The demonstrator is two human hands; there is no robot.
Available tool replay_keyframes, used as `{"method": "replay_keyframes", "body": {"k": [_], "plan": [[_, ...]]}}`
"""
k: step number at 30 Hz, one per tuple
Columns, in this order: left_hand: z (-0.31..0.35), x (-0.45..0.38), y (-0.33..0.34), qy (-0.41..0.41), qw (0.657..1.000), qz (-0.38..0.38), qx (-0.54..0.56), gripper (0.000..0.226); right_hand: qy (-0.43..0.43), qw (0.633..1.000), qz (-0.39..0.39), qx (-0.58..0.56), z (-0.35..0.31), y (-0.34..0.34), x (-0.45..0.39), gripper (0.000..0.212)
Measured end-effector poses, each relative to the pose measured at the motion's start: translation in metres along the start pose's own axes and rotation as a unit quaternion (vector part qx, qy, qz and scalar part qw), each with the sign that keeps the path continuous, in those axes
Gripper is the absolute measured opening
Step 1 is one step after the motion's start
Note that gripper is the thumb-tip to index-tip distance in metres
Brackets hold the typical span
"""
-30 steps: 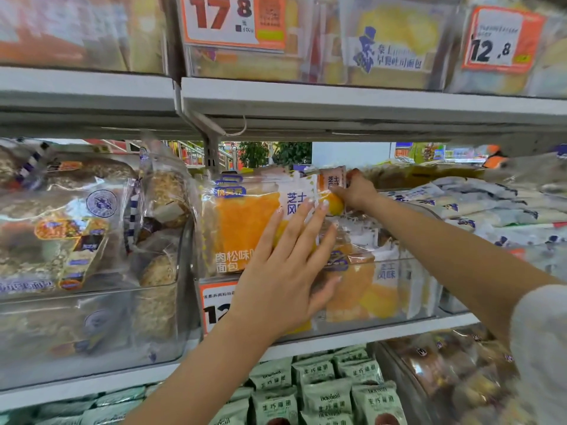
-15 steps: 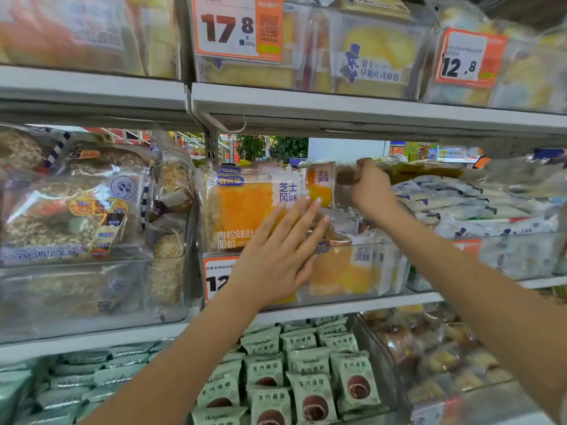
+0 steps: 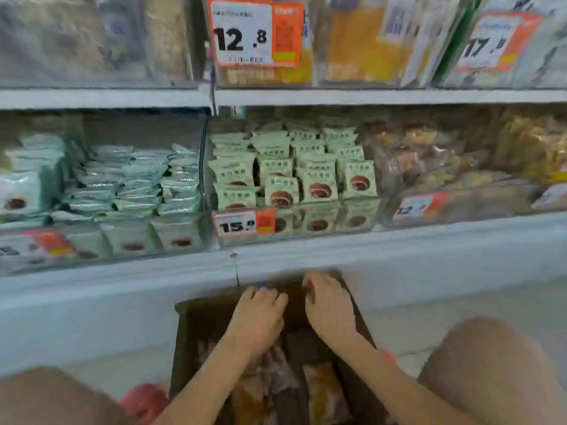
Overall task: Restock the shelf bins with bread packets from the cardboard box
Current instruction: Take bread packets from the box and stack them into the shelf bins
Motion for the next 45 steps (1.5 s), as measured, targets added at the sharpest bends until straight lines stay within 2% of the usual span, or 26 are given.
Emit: {"method": "replay_keyframes", "body": {"k": [3,5,8,11,14,19,23,26,29,31,33,35,38,40,42,45], "plan": [[-0.008,0.034,0.063,-0.052,0.995,-0.078,0.018,0.044,0.078,0.979,-0.186,0.031,0.042,0.050,0.009,0.022],[-0.012,0.053,0.093,-0.085,0.990,-0.099,0.049,0.042,0.107,0.956,-0.261,0.076,0.065,0.081,0.013,0.027],[-0.021,0.072,0.132,-0.122,0.979,-0.136,0.087,0.040,0.143,0.909,-0.362,0.148,0.097,0.127,0.027,0.045],[-0.030,0.082,0.160,-0.149,0.968,-0.164,0.115,0.038,0.111,0.858,-0.444,0.232,0.115,0.165,0.038,0.056],[-0.033,0.084,0.178,-0.157,0.963,-0.178,0.130,0.038,0.082,0.837,-0.464,0.277,0.126,0.194,0.034,0.063],[-0.039,0.090,0.202,-0.171,0.949,-0.210,0.160,0.032,0.090,0.822,-0.496,0.266,0.155,0.229,0.032,0.090],[-0.040,0.091,0.208,-0.178,0.942,-0.233,0.163,0.031,0.033,0.831,-0.468,0.299,0.154,0.234,0.041,0.078],[-0.035,0.087,0.204,-0.169,0.946,-0.227,0.159,0.027,-0.005,0.806,-0.507,0.306,0.151,0.230,0.042,0.060],[-0.028,0.083,0.192,-0.158,0.949,-0.209,0.177,0.024,-0.019,0.797,-0.542,0.266,0.142,0.218,0.041,0.059],[-0.024,0.082,0.184,-0.155,0.942,-0.203,0.217,0.021,-0.026,0.814,-0.535,0.225,0.127,0.204,0.038,0.057],[-0.019,0.082,0.178,-0.170,0.907,-0.221,0.316,0.026,-0.041,0.840,-0.513,0.173,0.105,0.186,0.035,0.059],[-0.011,0.081,0.168,-0.195,0.850,-0.219,0.437,0.041,-0.052,0.864,-0.492,0.088,0.081,0.164,0.031,0.060],[-0.002,0.076,0.143,-0.197,0.792,-0.199,0.543,0.069,-0.074,0.879,-0.466,-0.069,0.041,0.121,0.027,0.031],[0.006,0.074,0.127,-0.180,0.738,-0.236,0.606,0.057,-0.065,0.880,-0.441,-0.165,0.016,0.092,0.026,0.021],[0.010,0.075,0.113,-0.188,0.686,-0.257,0.654,0.041,-0.058,0.900,-0.372,-0.219,-0.002,0.065,0.022,0.022],[0.010,0.074,0.101,-0.248,0.620,-0.192,0.719,0.039,-0.019,0.926,-0.223,-0.303,-0.010,0.031,0.012,0.027]]}}
Point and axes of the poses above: each hand's wrist, its own x-axis away from the middle knuckle, its own y-axis out of the palm, z = x × y, the point moved 4 cm from there along -x, towards the middle knuckle, and after that the axes turned 5 degrees about -x, right-handed, at the moved point
